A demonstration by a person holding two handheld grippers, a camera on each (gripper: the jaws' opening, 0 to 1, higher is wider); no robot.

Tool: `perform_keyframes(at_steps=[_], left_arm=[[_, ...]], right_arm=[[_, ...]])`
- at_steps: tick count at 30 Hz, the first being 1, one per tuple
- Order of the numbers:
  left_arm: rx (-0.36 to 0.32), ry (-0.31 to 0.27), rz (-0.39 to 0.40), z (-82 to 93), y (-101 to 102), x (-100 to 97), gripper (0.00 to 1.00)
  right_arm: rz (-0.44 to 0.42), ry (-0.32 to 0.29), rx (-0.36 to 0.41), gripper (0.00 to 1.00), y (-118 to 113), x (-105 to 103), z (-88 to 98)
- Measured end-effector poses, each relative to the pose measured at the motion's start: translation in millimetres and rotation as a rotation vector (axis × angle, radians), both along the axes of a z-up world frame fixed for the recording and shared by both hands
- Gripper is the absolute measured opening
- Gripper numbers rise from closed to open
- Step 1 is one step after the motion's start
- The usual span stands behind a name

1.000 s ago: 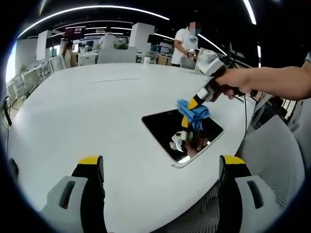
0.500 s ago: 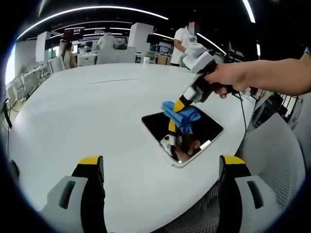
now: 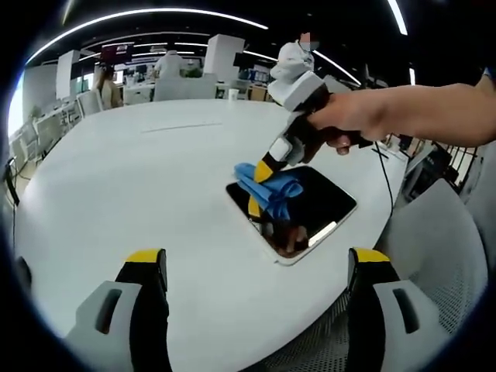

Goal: Wipe the mirror surface with the cleaning cloth until all visible marks leave the cleaned area.

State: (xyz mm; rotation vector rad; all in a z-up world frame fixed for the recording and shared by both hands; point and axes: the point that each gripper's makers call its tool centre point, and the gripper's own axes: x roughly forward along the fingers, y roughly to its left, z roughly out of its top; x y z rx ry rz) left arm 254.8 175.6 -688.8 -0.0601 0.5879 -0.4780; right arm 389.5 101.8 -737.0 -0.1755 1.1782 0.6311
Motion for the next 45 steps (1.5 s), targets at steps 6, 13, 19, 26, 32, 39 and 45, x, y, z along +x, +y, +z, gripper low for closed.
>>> perform_keyframes(at_steps=[6, 13, 19, 26, 32, 39, 45], left_arm=[[-0.009, -0.002, 0.011, 1.2, 1, 0.7, 0.96], [-0.007, -0.005, 0.01, 2.7, 1, 0.4, 0.96], [-0.007, 0.0, 0.003, 1.9, -1, -0.3, 0.96], [0.001, 0.003, 0.004, 0.7, 0, -0.4, 0.96], [0.003, 0.001, 0.01, 1.5, 2, -0.1, 0.96], [0.0, 0.001, 0.015, 1.8, 2, 0.1, 0.96], [0.001, -0.001, 0.008, 1.3, 1, 0.4, 0.96]], right_arm=[[0.008, 0.018, 0.02, 0.02, 17, -1, -0.6], [0.037, 0.005, 0.011, 0.02, 31, -5, -0.2], [0.016, 0.013, 0.038, 0.01, 28, -2, -1.3], [0.025, 0.017, 0.038, 0.01, 28, -11, -1.1], [0.043, 0.019, 0.024, 0.01, 26, -19, -1.0], [0.047, 0.05, 0.015, 0.01, 21, -39, -0.6], [0.06, 0.077, 0.0, 0.01, 20, -52, -0.6]])
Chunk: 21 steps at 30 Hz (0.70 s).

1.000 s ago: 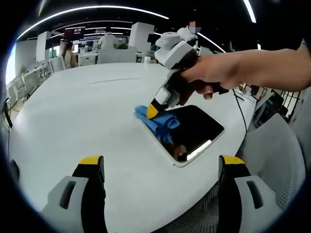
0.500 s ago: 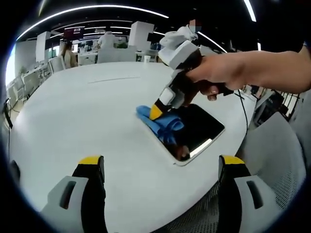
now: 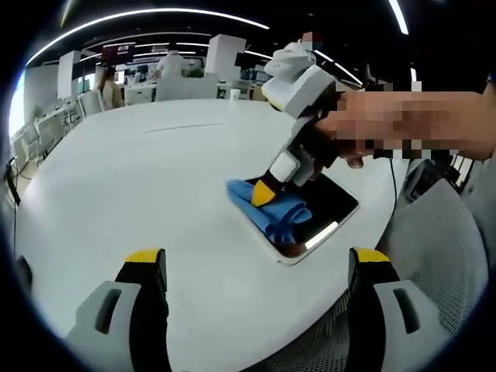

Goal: Wipe the mirror surface with the cleaning cloth until all visible marks leave the cleaned area.

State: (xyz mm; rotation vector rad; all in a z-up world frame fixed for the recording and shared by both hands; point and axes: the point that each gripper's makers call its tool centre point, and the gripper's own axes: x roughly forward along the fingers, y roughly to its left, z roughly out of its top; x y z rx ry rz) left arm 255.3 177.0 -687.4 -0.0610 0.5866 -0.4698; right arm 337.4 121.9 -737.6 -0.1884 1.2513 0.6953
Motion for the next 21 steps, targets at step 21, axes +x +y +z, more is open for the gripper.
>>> perform_keyframes(at_steps=[21], left_arm=[[0.014, 0.003, -0.004, -0.8, 0.0, -0.8, 0.96]], right_arm=[[0.003, 0.02, 0.024, 0.0, -0.2, -1.3, -0.7]])
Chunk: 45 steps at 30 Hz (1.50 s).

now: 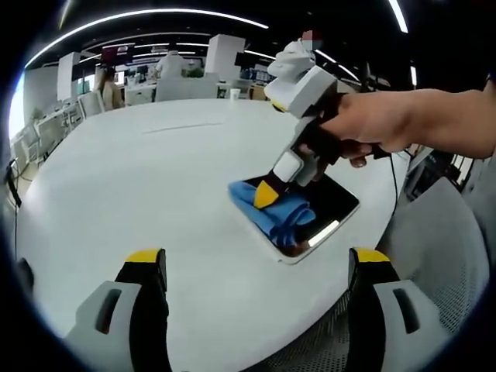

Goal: Wipe the mirror surface with the cleaning cloth until all visible marks leave the cleaned area.

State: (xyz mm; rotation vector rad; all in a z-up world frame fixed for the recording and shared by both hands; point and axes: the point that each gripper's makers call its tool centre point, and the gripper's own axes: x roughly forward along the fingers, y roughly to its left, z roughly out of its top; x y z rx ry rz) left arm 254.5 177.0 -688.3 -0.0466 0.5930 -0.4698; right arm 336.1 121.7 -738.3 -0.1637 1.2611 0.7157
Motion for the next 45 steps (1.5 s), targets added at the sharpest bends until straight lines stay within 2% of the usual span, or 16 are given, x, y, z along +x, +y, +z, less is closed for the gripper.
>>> perform_keyframes(at_steps=[19, 45], left_arm=[[0.005, 0.001, 0.001, -1.1, 1, 0.1, 0.96], [-0.011, -0.008, 0.008, 3.1, 0, 0.1, 0.95]], right_arm=[[0.011, -0.007, 0.017, 0.01, -5, 0, 0.4], [-0.062, 0.021, 0.048, 0.01, -52, 7, -0.3]])
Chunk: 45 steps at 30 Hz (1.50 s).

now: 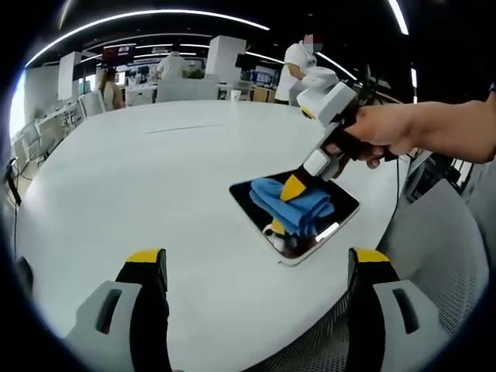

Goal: Wipe the mirror surface with the cleaning cloth until all visible marks leave the cleaned area.

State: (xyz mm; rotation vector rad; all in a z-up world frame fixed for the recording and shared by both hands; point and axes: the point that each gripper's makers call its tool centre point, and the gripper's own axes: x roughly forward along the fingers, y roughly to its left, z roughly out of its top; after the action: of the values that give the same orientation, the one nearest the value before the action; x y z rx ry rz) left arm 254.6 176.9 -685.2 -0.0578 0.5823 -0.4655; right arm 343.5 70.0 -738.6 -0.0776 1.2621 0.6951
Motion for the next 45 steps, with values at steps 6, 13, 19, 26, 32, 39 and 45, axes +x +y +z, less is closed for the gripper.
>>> perform_keyframes(at_steps=[6, 13, 19, 26, 32, 39, 45], left_arm=[[-0.005, 0.004, 0.002, 1.2, 0, -1.4, 0.95], [0.003, -0.005, 0.007, 3.2, 0, -1.2, 0.95], [0.0, -0.011, 0.032, 4.3, 5, -0.2, 0.95], [-0.007, -0.016, 0.043, 7.4, 6, 0.1, 0.96], [-0.011, -0.011, 0.056, 12.2, 7, 1.4, 0.98], [0.016, -0.013, 0.069, 4.6, 14, 0.2, 0.94], [-0.002, -0.029, 0.073, 8.7, 12, 2.6, 0.94]], right_arm=[[-0.007, -0.002, -0.011, 0.01, -12, 1, 0.3], [-0.011, -0.002, -0.019, 0.01, -28, 3, 0.4], [-0.017, -0.004, -0.021, 0.01, -38, 4, 0.2], [-0.017, 0.001, -0.022, 0.01, -45, 8, -0.9], [-0.024, 0.008, -0.02, 0.01, -55, 9, -0.1], [-0.035, 0.013, -0.021, 0.01, -69, 11, 0.6], [-0.059, 0.012, -0.019, 0.01, -81, 15, -0.4]])
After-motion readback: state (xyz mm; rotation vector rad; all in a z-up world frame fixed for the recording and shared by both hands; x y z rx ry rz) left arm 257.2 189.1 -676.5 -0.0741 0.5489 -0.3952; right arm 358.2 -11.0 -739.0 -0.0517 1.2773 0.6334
